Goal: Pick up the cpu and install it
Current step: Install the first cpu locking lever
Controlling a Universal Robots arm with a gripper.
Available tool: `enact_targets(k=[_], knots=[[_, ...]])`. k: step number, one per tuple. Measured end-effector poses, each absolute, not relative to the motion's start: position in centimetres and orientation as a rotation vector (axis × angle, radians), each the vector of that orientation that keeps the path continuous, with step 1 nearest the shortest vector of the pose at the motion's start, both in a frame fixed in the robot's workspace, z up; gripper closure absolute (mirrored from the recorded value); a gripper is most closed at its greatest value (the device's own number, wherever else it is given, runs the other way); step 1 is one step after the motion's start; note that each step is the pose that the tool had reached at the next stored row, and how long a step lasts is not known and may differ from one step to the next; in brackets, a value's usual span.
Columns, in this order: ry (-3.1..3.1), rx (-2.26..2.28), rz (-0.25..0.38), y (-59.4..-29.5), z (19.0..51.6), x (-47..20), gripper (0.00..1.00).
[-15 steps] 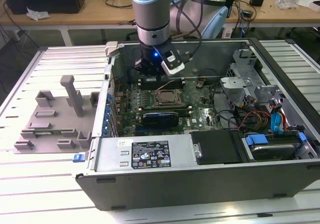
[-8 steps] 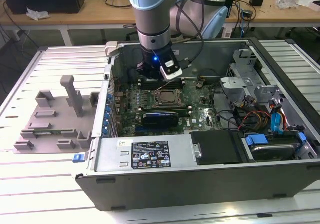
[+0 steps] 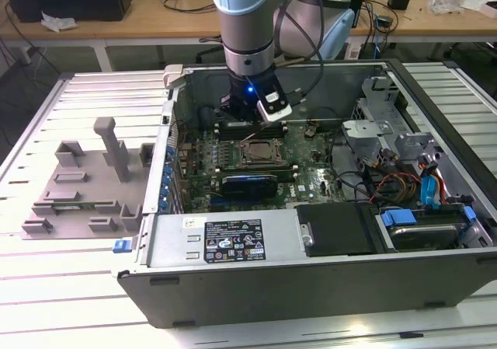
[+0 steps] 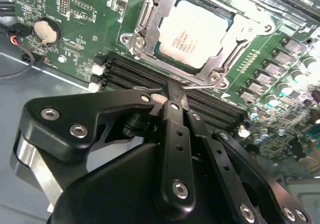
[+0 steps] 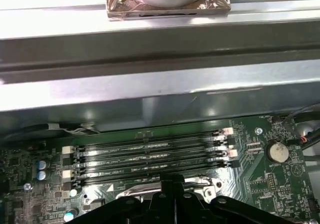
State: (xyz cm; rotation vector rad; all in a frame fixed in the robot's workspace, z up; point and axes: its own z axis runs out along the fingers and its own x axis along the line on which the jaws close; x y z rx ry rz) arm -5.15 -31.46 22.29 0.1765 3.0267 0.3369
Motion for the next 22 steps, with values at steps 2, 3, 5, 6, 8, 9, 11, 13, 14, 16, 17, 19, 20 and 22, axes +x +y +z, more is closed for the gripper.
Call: enact_targets(k=[2, 3, 5, 6, 8, 9, 11, 13, 14, 16, 17, 19, 20, 22], knots=[[3.023, 0.176, 0.335, -31.38, 22.12, -5.09, 0.89], [3.016, 0.174, 0.334, -31.38, 22.03, -5.09, 0.89], [3.005, 0.172, 0.335, -31.38, 21.91, -5.09, 0.89], [2.997, 0.17, 0.334, -31.38, 21.82, -5.08, 0.89], [2.988, 0.168, 0.334, -31.38, 21.69, -5.08, 0.89], [2.985, 0.167, 0.335, -31.37, 21.59, -5.08, 0.89], [2.979, 0.166, 0.334, -31.38, 21.46, -5.09, 0.89], [2.978, 0.165, 0.334, -31.38, 21.45, -5.08, 0.89], [2.978, 0.165, 0.334, -31.38, 21.44, -5.08, 0.89], [2.977, 0.166, 0.334, -31.37, 21.43, -5.09, 0.89], [2.977, 0.166, 0.334, -31.32, 21.42, -5.11, 0.89], [2.977, 0.165, 0.334, -31.24, 21.42, -5.16, 0.89], [2.975, 0.165, 0.334, -31.17, 21.4, -5.27, 0.89], [2.968, 0.164, 0.334, -31.16, 21.26, -5.4, 0.89]])
